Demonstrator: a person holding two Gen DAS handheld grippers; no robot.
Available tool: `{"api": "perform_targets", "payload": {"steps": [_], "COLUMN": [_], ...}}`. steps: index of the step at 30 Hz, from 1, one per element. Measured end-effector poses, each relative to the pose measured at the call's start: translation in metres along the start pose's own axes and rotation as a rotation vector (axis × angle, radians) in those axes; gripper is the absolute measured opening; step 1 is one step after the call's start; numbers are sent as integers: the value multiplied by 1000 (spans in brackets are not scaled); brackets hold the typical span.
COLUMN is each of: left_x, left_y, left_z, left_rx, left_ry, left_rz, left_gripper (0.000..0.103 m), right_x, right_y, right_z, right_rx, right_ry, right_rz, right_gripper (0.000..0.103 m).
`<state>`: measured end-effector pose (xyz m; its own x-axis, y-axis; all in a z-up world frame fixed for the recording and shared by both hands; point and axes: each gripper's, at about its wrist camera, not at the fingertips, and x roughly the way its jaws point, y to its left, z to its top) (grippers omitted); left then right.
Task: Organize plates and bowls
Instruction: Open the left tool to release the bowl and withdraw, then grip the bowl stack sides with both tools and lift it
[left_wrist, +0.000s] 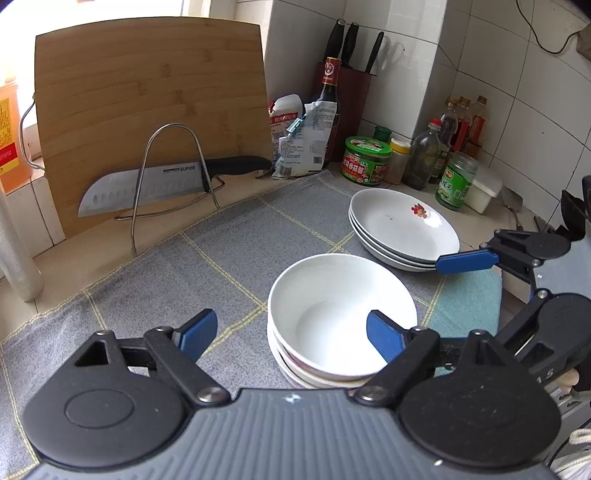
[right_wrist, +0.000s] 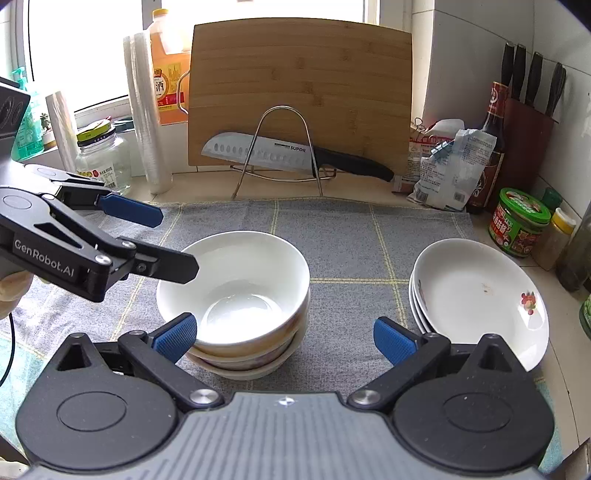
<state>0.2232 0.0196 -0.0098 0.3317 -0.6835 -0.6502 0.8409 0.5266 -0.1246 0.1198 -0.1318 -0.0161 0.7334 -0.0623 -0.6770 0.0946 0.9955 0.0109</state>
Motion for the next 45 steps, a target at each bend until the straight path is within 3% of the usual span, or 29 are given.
{"api": "perform_targets", "payload": {"steps": [5, 10, 17, 23, 27, 33, 40, 45], "left_x": [-13, -16, 11, 34, 43, 51, 60, 63], "left_y": [-2, -11, -35, -42, -49, -50, -48, -40], "left_z": [-17, -38, -62, -71, -73, -72, -70, -66], "left_rx": [38, 30, -41, -155, -167, -191, -76, 5], "left_ry": [11, 50, 133, 147, 147, 172, 197, 202], "left_rz": [-1, 15, 127, 228, 281, 286, 260, 191], "left_gripper": [93, 97, 97, 97, 97, 97, 102, 102], "right_x": [-13, -10, 42, 72, 81, 88, 94, 94], "right_y": [-1, -7, -27, -37, -41, -38, -37, -36], "right_z": [-6, -21, -30, -31, -30, -31, -28, -28], "right_rx": [-47, -129, -229, -354, -435, -503, -477, -463], "right_ry": [-7, 41, 140, 177, 182, 186, 205, 205], "right_rz": [11, 47, 164, 274, 334, 376, 388, 379], "right_gripper": [103, 103, 103, 103, 103, 103, 103, 103]}}
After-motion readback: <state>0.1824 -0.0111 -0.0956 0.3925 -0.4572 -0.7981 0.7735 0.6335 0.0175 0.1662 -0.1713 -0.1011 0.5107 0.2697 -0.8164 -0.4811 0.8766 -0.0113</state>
